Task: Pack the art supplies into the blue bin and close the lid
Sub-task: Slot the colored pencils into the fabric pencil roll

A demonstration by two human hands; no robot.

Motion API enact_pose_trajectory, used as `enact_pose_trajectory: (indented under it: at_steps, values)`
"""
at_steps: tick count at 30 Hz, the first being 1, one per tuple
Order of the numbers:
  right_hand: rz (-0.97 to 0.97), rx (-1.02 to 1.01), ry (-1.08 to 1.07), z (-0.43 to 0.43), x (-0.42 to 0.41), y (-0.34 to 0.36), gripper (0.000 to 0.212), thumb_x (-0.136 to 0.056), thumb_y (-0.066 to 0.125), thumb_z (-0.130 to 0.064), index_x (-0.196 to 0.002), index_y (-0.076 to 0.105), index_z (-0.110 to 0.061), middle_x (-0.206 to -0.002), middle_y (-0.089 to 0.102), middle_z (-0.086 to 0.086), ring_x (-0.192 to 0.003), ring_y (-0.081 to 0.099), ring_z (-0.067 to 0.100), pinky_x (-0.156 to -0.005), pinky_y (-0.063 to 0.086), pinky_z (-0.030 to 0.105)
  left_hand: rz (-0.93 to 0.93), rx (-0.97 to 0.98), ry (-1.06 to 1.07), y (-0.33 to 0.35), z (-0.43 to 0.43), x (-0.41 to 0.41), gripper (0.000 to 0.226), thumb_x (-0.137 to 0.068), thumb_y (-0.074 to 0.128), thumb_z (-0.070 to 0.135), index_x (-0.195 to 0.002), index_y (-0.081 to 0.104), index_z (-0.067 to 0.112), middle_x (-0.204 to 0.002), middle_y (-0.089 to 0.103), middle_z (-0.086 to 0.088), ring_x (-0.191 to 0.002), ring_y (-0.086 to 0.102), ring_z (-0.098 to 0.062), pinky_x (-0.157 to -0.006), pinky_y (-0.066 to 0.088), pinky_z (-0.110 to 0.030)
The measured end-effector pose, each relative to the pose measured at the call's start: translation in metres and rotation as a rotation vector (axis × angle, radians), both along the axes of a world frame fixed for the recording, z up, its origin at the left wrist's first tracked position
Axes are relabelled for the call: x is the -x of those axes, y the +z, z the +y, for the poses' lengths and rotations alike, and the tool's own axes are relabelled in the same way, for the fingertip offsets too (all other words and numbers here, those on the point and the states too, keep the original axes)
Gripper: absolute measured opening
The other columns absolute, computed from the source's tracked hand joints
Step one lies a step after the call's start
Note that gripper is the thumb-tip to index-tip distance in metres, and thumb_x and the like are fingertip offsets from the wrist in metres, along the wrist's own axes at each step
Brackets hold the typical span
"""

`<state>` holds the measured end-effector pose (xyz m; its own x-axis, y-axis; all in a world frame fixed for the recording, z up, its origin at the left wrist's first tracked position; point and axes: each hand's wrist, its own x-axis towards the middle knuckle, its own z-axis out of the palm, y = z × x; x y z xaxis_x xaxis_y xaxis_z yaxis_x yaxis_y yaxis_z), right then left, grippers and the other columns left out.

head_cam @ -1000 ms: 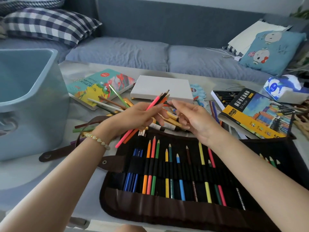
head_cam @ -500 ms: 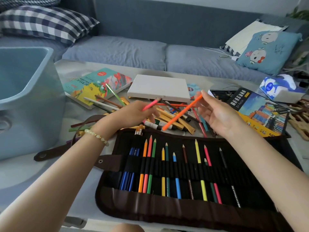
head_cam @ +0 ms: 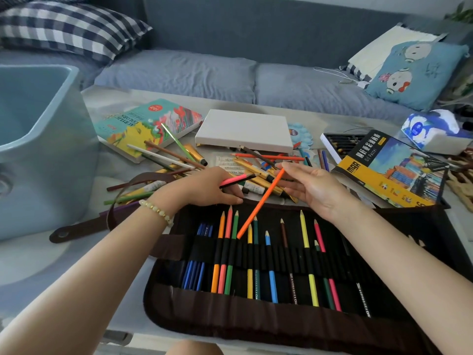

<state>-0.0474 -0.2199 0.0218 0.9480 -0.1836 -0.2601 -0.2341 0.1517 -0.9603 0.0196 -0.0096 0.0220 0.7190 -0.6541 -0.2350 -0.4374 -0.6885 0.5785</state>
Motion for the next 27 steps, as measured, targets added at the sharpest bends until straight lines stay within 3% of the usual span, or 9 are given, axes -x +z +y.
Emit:
enact_pose_trajectory:
  at_steps: [5, 9, 11, 14, 18, 23, 27]
  values:
    - [0.026, 0.082, 0.032, -0.001, -0.006, 0.001, 0.017, -0.089, 0.062, -0.022, -0.101, 0.070, -0.014, -0.095, 0.074, 0.003, -0.077, 0.072, 0.011, -0.054, 0.052, 0.015, 0.112, 0.166, 0.029, -0.002, 0.005, -0.002, 0.017, -0.086, 0.068, 0.021, -0.103, 0.072, 0.021, -0.086, 0.072, 0.010, -0.082, 0.066, 0.002, -0.071, 0.048, -0.012]
    - [0.059, 0.124, 0.075, 0.002, -0.013, 0.002, 0.014, -0.087, 0.064, -0.021, -0.096, 0.070, -0.012, -0.092, 0.073, 0.005, -0.074, 0.071, 0.010, -0.052, 0.052, 0.014, 0.134, 0.276, 0.036, 0.000, 0.007, 0.001, 0.016, -0.086, 0.068, 0.020, -0.103, 0.069, 0.021, -0.070, 0.068, 0.010, -0.063, 0.061, 0.007, -0.060, 0.042, -0.005]
    - [0.072, 0.174, 0.095, 0.007, -0.018, 0.004, 0.014, -0.087, 0.065, -0.021, -0.093, 0.069, -0.010, -0.088, 0.072, 0.005, -0.067, 0.070, 0.007, -0.051, 0.052, 0.013, 0.146, 0.308, 0.036, 0.001, 0.008, 0.002, 0.018, -0.085, 0.070, 0.019, -0.102, 0.065, 0.019, -0.070, 0.069, 0.005, -0.063, 0.061, 0.005, -0.060, 0.042, -0.005]
    - [0.110, 0.313, 0.193, 0.017, -0.025, 0.008, 0.017, -0.084, 0.069, -0.025, -0.092, 0.069, -0.010, -0.084, 0.072, 0.005, -0.063, 0.069, 0.005, -0.049, 0.050, 0.013, 0.171, 0.365, 0.046, 0.003, 0.007, 0.001, 0.025, -0.082, 0.074, 0.020, -0.101, 0.059, 0.016, -0.071, 0.070, 0.002, -0.063, 0.061, -0.003, -0.066, 0.046, -0.017]
    - [0.192, 0.458, 0.344, 0.035, -0.030, 0.010, 0.024, -0.082, 0.071, -0.030, -0.096, 0.069, -0.010, -0.078, 0.070, 0.002, -0.062, 0.066, 0.006, -0.048, 0.048, 0.013, 0.131, 0.365, 0.078, 0.002, 0.006, 0.002, 0.026, -0.080, 0.075, 0.021, -0.096, 0.055, 0.021, -0.071, 0.068, 0.006, -0.062, 0.060, 0.000, -0.065, 0.048, -0.017]
    - [0.269, 0.200, 0.297, 0.031, -0.029, 0.012, 0.024, -0.086, 0.067, -0.025, -0.102, 0.066, -0.007, -0.083, 0.068, 0.003, -0.061, 0.065, 0.005, -0.047, 0.048, 0.014, 0.189, 0.332, 0.120, -0.005, 0.011, -0.001, 0.026, -0.080, 0.074, 0.026, -0.098, 0.055, 0.021, -0.069, 0.068, 0.009, -0.064, 0.061, 0.003, -0.071, 0.045, -0.022]
    - [0.288, 0.178, 0.324, 0.034, -0.027, 0.009, 0.026, -0.085, 0.068, -0.029, -0.103, 0.066, -0.010, -0.083, 0.065, 0.000, -0.058, 0.061, 0.004, -0.045, 0.046, 0.013, 0.188, 0.310, 0.106, -0.005, 0.009, -0.004, 0.025, -0.081, 0.073, 0.023, -0.099, 0.056, 0.019, -0.071, 0.070, 0.009, -0.069, 0.064, -0.001, -0.077, 0.048, -0.028]
